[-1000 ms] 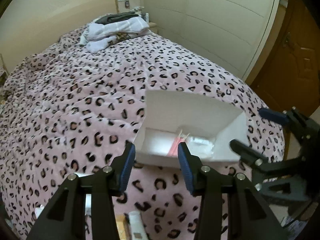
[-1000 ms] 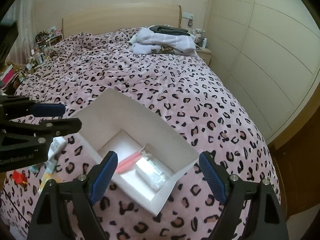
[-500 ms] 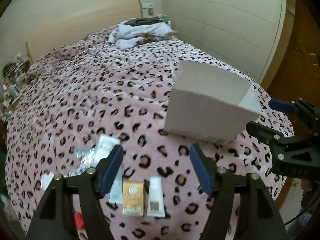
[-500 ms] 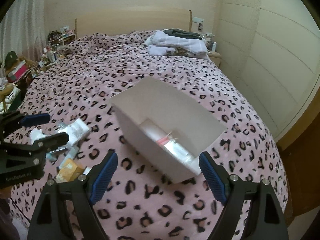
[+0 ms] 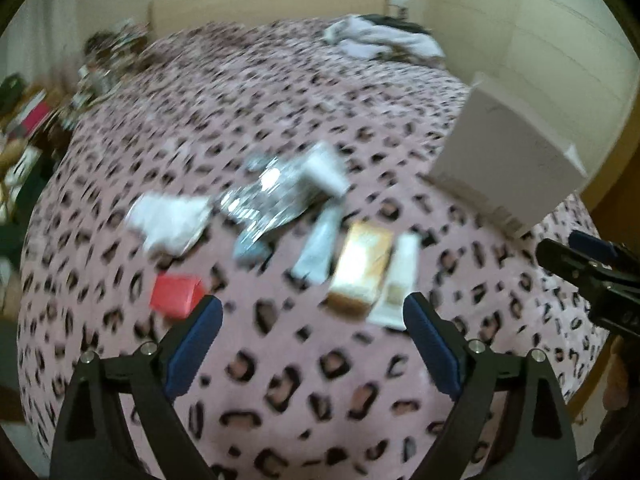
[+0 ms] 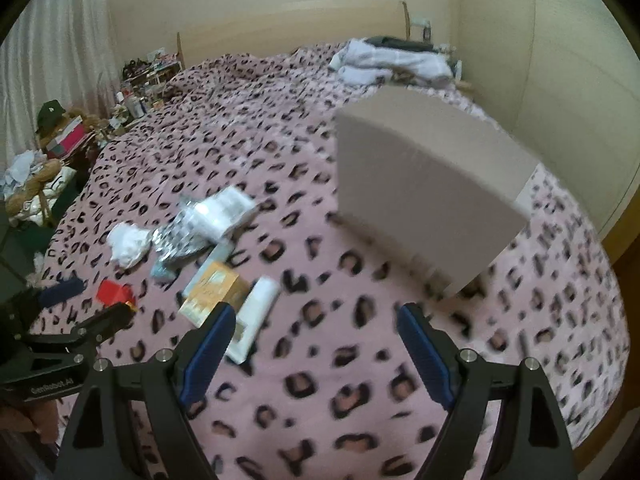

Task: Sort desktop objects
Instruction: 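Withdraw both tools back over the remaining items, then grasp the yellow cartoon box with the right tool while the left tool grasps the red cube box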

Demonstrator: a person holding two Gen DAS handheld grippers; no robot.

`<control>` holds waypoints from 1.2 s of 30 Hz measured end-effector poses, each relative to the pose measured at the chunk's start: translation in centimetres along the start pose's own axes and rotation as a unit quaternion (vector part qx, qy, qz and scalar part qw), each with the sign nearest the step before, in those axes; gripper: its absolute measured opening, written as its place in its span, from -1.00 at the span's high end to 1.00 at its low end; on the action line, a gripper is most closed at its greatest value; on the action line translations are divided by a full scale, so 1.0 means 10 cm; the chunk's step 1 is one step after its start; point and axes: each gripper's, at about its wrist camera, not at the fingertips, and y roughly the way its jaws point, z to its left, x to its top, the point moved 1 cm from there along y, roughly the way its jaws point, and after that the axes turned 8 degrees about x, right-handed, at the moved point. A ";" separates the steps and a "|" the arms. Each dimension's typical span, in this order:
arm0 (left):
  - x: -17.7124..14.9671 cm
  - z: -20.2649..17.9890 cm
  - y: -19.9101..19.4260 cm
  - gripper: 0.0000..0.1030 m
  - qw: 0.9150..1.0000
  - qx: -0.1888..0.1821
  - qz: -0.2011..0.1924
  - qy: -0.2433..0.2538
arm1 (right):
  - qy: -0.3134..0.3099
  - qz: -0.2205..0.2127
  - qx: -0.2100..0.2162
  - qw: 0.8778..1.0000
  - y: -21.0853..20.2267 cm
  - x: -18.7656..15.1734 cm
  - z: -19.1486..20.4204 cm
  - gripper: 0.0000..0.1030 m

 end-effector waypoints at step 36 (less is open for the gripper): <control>-0.79 1.11 0.20 -0.81 0.992 0.056 0.033 -0.112 | -0.018 0.064 0.053 0.996 0.74 -0.73 1.05 -0.67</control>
